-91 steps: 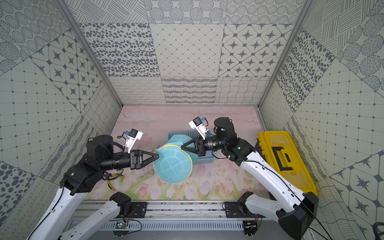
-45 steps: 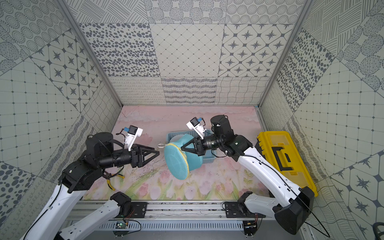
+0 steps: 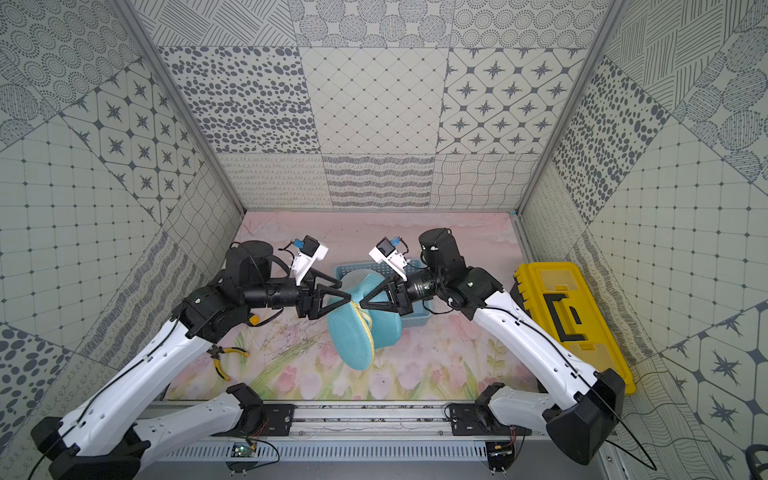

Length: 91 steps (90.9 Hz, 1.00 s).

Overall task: Turn the laundry bag inside out
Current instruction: Zip the zipper on the laundry bag.

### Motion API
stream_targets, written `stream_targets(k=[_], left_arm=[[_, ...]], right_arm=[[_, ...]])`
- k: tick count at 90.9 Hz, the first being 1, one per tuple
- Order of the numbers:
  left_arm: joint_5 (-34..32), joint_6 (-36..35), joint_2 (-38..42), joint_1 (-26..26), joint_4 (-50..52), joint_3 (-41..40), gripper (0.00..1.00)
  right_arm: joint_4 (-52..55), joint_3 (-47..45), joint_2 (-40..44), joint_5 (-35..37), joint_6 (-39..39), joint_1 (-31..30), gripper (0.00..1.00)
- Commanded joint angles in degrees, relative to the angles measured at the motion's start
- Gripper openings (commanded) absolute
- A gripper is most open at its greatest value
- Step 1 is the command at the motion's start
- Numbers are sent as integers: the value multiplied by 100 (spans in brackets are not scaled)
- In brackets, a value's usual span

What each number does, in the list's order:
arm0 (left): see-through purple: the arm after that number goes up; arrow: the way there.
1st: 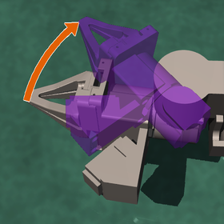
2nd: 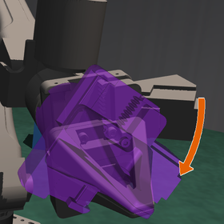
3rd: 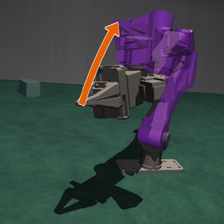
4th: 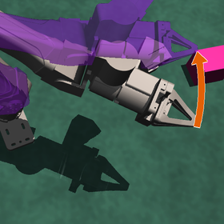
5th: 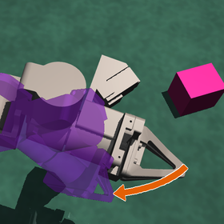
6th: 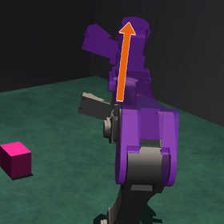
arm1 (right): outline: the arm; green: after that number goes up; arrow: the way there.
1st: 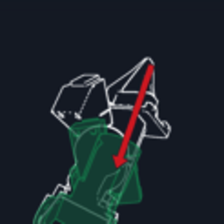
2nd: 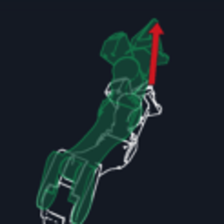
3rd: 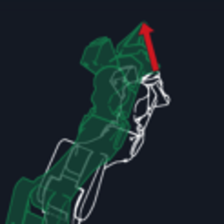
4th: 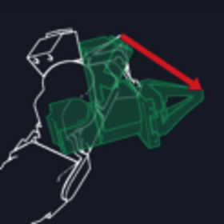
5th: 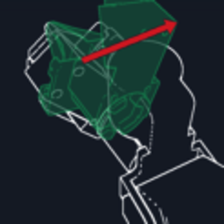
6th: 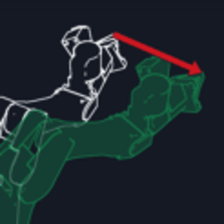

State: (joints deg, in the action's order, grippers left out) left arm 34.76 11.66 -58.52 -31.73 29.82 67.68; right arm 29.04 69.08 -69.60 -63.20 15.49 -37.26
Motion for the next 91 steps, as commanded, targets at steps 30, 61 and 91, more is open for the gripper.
stream_targets(k=[30, 61, 91], left_arm=[[2093, -518, -564, -100, -48, 180, 69], [2182, -491, -358, -255, 538, -43, 63], [444, -615, -377, -700, 891, 48, 0]], right_arm=[[-170, 401, -235, -412, -294, 208, 0], [-170, 604, -474, -191, -185, 395, 0], [-271, 318, -216, 400, 157, 345, 23]])
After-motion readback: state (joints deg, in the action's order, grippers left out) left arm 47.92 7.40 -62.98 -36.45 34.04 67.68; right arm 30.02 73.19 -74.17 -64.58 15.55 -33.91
